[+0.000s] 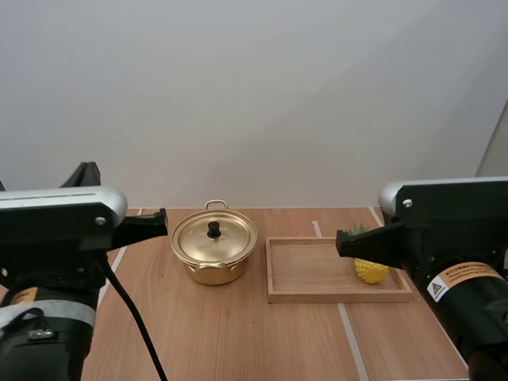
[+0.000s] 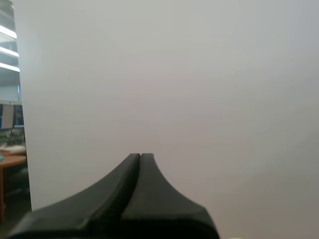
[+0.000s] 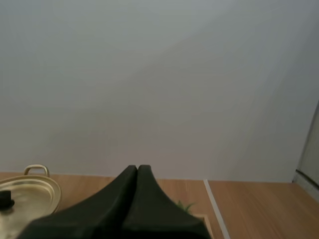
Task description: Open the pot, put the grape inside, and close it
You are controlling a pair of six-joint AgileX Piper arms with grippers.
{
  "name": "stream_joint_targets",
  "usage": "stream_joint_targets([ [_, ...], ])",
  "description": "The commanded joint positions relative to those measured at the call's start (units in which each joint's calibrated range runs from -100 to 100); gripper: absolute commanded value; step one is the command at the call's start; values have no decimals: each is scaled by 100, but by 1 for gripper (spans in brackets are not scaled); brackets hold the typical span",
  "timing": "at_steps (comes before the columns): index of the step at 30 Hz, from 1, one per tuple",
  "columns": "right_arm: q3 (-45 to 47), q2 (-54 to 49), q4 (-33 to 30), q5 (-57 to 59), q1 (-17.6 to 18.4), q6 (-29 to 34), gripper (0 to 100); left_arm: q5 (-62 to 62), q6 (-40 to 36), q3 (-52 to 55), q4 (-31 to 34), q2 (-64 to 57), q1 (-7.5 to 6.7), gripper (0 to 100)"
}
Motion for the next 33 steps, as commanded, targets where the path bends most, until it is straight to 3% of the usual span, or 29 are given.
stream_joint_targets([
  [1, 401, -40, -80, -164, -9, -48, 0, -189, 35, 439, -25, -22, -17, 0],
  [13, 1502, -40, -80, 15, -9, -48, 0, -1, 22, 849, -155, -22, -17, 0],
  [20, 1515, -40, 190, 241, -17, -28, 0, 74, 47, 849, -825, 87, -17, 0],
  [25, 1515, -40, 226, 440, -17, -28, 0, 25, 378, 849, -833, 498, -17, 0],
  [30, 1515, -40, 226, 440, -17, -28, 0, 646, 1388, 849, -833, 904, -17, 0],
  [33, 1515, -40, 226, 440, -17, -28, 0, 685, 1553, 849, -833, 946, -17, 0],
])
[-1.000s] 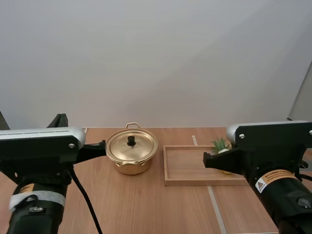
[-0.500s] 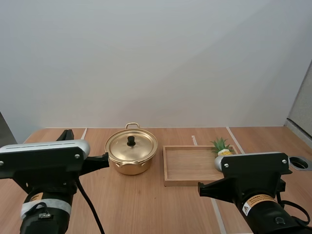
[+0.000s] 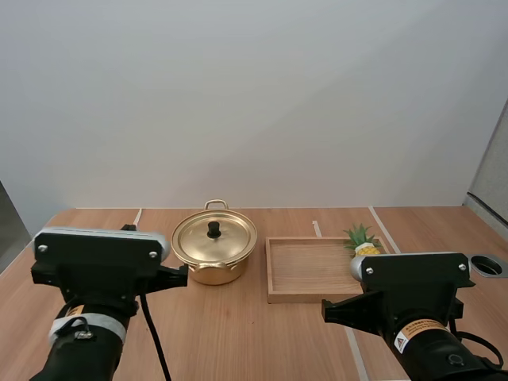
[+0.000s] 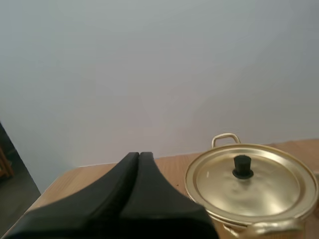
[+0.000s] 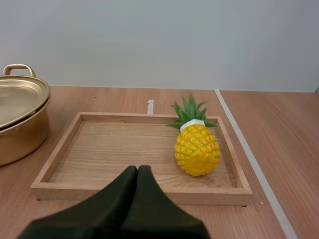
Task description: Open the pot, put the grape inside, and close it
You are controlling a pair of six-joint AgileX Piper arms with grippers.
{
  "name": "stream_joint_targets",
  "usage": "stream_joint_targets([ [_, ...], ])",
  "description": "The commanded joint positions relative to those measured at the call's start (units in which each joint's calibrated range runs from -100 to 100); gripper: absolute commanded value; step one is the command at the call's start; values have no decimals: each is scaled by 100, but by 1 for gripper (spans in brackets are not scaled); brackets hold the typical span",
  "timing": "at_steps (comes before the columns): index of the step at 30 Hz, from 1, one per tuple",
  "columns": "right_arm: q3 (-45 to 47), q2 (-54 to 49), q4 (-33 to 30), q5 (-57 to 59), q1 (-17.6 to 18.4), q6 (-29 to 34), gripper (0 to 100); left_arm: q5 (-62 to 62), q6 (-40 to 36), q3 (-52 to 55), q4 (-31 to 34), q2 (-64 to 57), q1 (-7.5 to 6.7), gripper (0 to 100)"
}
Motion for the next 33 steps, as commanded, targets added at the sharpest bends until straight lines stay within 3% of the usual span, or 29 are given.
stream_joint_targets([
  [1, 7, -40, 21, -20, -17, -28, 0, 105, 214, 13, -80, 30, 10, 0],
  [6, 7, -40, 21, -20, -10, -28, 0, 671, 191, 13, -80, -93, 313, 0],
  [19, 7, -40, 21, -20, -10, -28, 0, 402, 133, 13, -70, -93, 299, 0],
  [25, 7, -40, 21, -20, -10, -28, 0, 464, -1254, 13, 634, -93, 290, 0],
  [27, 7, -40, 21, -20, -10, -28, 0, 464, -2072, 13, 1354, -93, 290, 0],
  [29, 7, -40, 21, -20, -10, -28, 0, 504, -3240, 13, 3152, -93, 290, 0],
  [31, 7, -40, 21, -20, -10, -28, 0, 836, -4898, 13, 4899, -108, 256, 0],
  [33, 7, -40, 21, -20, -10, -28, 0, 1415, -5966, 13, 5688, -199, 256, 0],
])
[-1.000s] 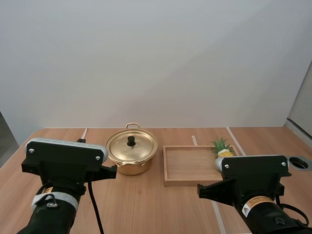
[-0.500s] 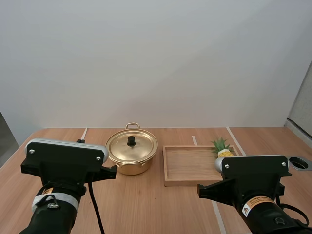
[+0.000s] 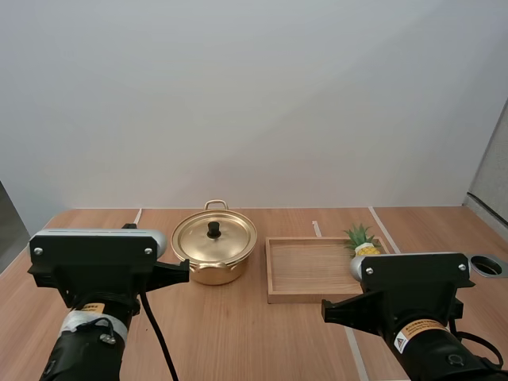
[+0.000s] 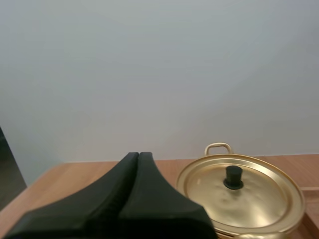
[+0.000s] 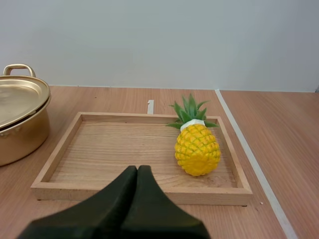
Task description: Open the pot, put the grape inside, and close it
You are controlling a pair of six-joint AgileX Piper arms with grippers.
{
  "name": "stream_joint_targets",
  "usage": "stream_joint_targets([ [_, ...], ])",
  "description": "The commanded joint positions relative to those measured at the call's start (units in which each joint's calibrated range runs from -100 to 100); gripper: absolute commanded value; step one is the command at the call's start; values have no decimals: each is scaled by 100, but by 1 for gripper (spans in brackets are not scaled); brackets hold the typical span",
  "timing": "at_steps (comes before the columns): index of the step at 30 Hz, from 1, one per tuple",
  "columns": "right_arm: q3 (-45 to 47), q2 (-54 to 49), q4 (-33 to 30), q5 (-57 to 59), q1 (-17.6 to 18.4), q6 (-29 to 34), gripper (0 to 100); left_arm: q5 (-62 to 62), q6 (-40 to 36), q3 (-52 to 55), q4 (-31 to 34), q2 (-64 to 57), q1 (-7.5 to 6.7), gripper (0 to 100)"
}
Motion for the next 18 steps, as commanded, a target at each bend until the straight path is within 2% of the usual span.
stream_joint_targets([
  [1, 7, -40, 21, -20, -10, -28, 0, 1082, -1748, 13, 1675, -183, -22, 0],
  [4, 7, -40, 21, -20, -10, -28, 0, 2464, -2074, 13, 2592, -588, -28, 0],
  [6, 7, -40, 21, -20, -10, -28, 0, 2905, -2095, 13, 2952, -839, -50, 0],
  [10, 7, -40, 21, -20, -10, -28, 0, 3051, -2095, 13, 3030, -839, -121, 0],
  [18, 7, -40, 21, -20, -10, -28, 0, 3104, -2095, 13, 3030, -839, -121, 0],
])
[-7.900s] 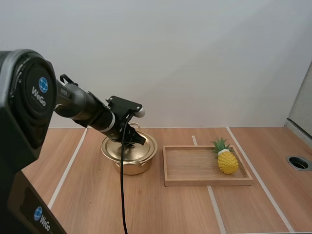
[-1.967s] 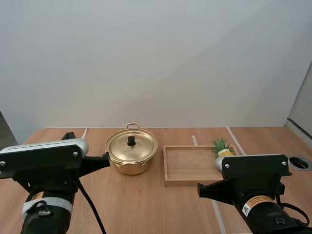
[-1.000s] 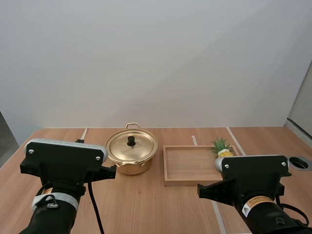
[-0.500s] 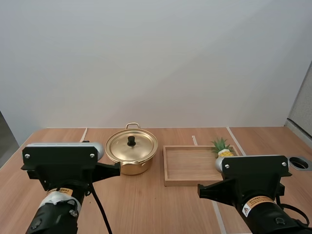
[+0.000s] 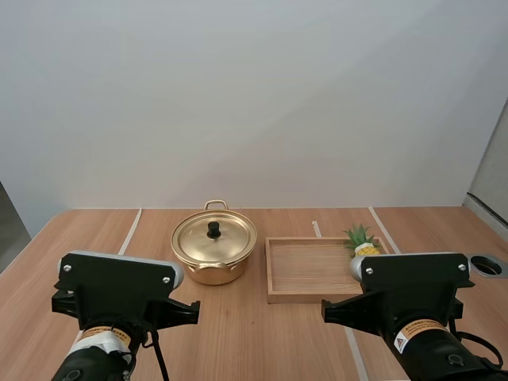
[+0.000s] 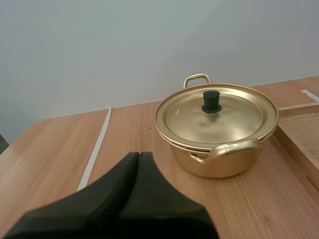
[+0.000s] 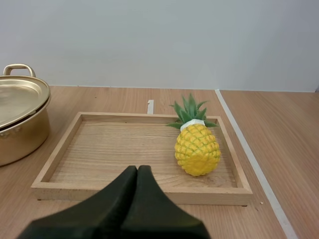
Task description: Open the pot, put the grape inside, and close it
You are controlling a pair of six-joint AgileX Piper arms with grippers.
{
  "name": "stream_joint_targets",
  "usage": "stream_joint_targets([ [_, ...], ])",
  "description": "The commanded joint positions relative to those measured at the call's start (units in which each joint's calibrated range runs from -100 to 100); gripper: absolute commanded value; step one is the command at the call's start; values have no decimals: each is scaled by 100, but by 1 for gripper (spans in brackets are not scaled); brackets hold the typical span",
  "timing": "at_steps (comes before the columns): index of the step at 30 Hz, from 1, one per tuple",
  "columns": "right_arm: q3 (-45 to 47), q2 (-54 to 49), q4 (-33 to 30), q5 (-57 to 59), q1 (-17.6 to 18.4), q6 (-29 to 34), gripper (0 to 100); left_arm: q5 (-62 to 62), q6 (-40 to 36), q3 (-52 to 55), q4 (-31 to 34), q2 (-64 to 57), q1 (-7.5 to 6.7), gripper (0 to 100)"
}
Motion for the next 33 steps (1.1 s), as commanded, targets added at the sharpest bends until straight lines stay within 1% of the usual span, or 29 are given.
stream_joint_targets([
  [1, 7, -40, 21, -20, -10, -28, 0, -16, -53, 0, 12, -38, -23, 0],
  [9, 7, -40, 21, -20, -10, -28, 0, 59, 201, 0, 12, -38, -23, 0],
  [24, 7, -40, 21, -20, -10, -28, 0, 59, 212, 0, 12, -38, -23, 0],
  [28, 179, -40, 274, -289, -34, -28, 0, 59, 212, 0, 12, -38, -23, 0],
  [30, 179, -40, 499, -320, -76, 269, 0, 59, 212, 0, 12, -38, -23, 0],
  [33, 179, -40, 550, -320, -128, 653, 0, 59, 212, 0, 12, -38, -23, 0],
])
